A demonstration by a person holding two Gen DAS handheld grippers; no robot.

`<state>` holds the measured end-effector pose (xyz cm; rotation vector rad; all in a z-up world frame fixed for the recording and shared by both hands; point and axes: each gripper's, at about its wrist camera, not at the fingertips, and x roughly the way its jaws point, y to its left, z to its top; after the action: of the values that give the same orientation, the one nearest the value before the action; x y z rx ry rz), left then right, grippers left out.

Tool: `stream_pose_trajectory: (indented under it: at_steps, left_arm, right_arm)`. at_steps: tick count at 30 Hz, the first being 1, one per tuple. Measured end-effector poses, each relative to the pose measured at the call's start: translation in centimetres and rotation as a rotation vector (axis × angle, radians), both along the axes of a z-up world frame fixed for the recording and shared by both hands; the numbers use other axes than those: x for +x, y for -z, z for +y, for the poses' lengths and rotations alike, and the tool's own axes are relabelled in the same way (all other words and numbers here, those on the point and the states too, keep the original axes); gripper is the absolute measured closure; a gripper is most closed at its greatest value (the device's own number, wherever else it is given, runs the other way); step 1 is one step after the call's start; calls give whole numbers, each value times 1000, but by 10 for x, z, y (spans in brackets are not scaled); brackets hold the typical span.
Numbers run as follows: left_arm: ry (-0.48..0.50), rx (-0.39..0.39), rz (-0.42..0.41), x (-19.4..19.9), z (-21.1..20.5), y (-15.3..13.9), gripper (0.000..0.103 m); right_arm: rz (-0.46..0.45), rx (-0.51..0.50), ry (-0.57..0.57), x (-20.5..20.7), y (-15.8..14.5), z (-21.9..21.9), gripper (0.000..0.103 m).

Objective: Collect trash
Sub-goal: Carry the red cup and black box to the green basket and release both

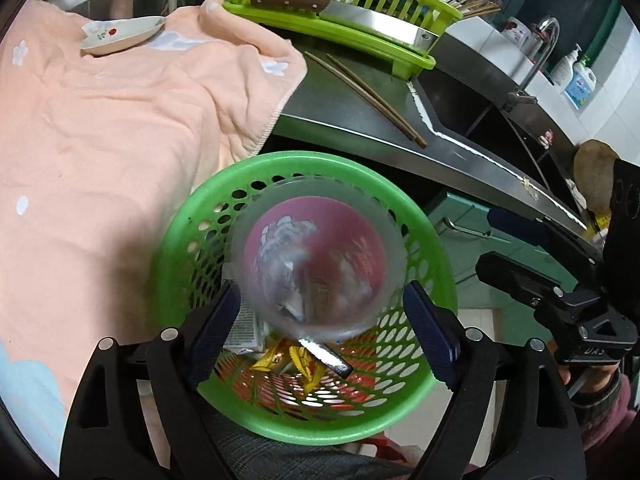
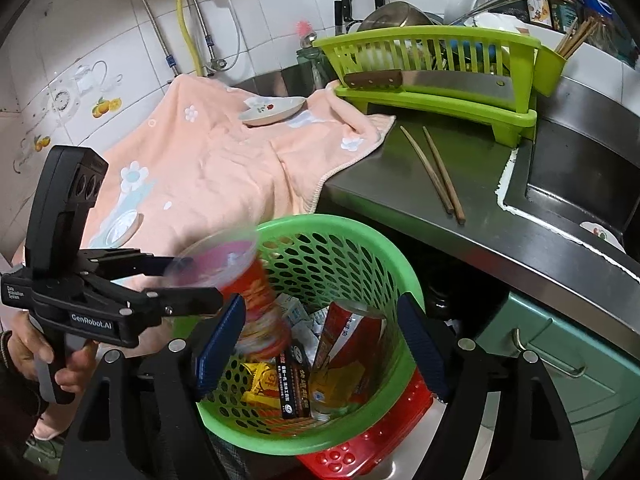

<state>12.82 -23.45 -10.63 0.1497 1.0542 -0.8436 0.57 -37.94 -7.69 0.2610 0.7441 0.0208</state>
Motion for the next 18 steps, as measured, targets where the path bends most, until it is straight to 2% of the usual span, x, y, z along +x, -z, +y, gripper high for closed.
stream_pose_trajectory:
  at_steps: [18]
  left_arm:
    - [-53,-12,-14,7,30,-3,19]
  right_arm:
    - [-11,-15,-47,11,-6,16,26]
